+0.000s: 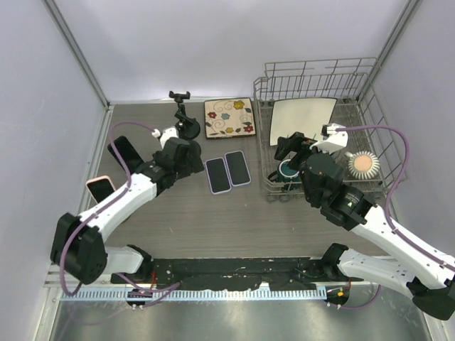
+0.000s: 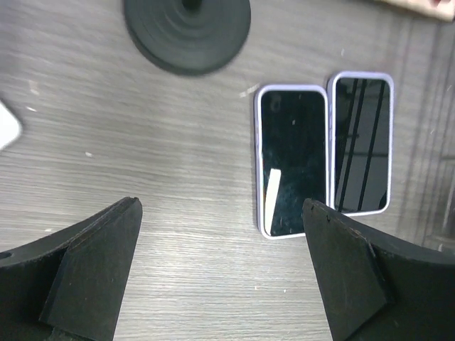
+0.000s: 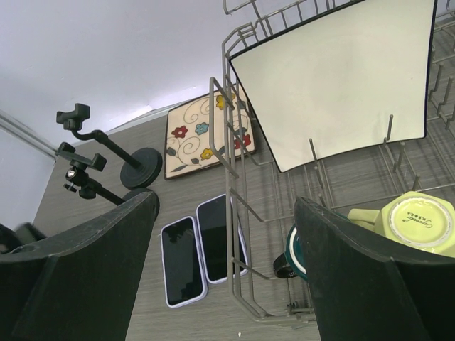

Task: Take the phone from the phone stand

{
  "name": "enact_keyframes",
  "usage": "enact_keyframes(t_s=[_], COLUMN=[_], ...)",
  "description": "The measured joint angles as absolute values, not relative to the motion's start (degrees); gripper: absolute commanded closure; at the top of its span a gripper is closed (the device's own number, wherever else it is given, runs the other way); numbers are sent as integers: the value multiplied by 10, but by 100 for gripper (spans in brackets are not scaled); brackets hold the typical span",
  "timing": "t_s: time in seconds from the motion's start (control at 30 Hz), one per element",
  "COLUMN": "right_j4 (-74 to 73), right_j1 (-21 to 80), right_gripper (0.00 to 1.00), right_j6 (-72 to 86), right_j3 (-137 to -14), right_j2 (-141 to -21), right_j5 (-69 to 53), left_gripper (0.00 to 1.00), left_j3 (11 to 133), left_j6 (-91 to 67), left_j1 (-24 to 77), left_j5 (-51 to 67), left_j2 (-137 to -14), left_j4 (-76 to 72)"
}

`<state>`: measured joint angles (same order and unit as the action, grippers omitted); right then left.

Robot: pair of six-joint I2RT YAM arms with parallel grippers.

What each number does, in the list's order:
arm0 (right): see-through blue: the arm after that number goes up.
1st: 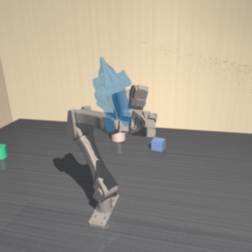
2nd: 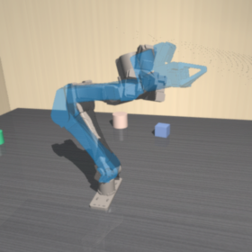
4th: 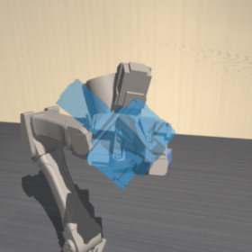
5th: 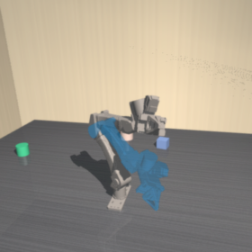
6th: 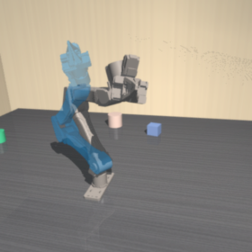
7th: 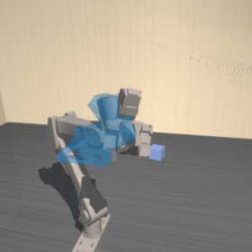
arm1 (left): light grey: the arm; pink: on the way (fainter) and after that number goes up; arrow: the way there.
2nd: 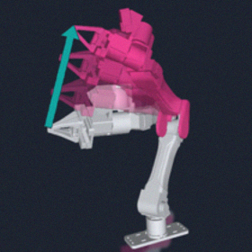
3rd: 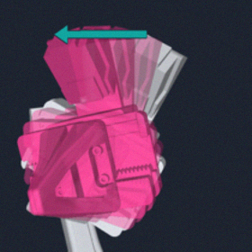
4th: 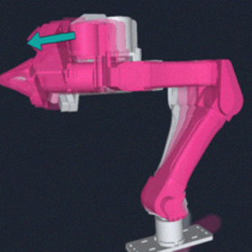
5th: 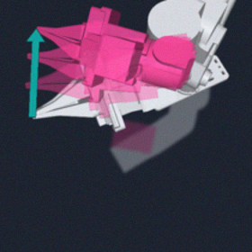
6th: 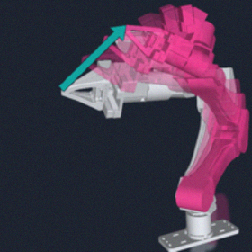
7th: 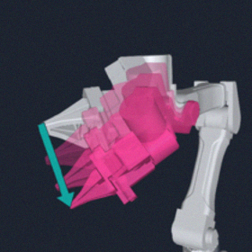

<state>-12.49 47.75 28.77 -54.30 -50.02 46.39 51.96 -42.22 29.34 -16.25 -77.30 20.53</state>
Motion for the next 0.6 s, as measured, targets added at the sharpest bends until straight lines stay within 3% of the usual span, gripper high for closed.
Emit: enact_keyframes(t_s=[0.27, 0.6], right_j4=[-124, -103], right_j1=[477, 477], right_gripper=[14, 13], right_j6=[275, 223], right_j3=[-543, -523], right_j2=[-508, -522], right_j5=[451, 401], left_gripper=[0, 0], left_j3=[594, 602], left_j6=[-368, -347], left_j1=[289, 227], left_j5=[-301, -373], left_j2=[-657, -607], left_j4=[308, 432])
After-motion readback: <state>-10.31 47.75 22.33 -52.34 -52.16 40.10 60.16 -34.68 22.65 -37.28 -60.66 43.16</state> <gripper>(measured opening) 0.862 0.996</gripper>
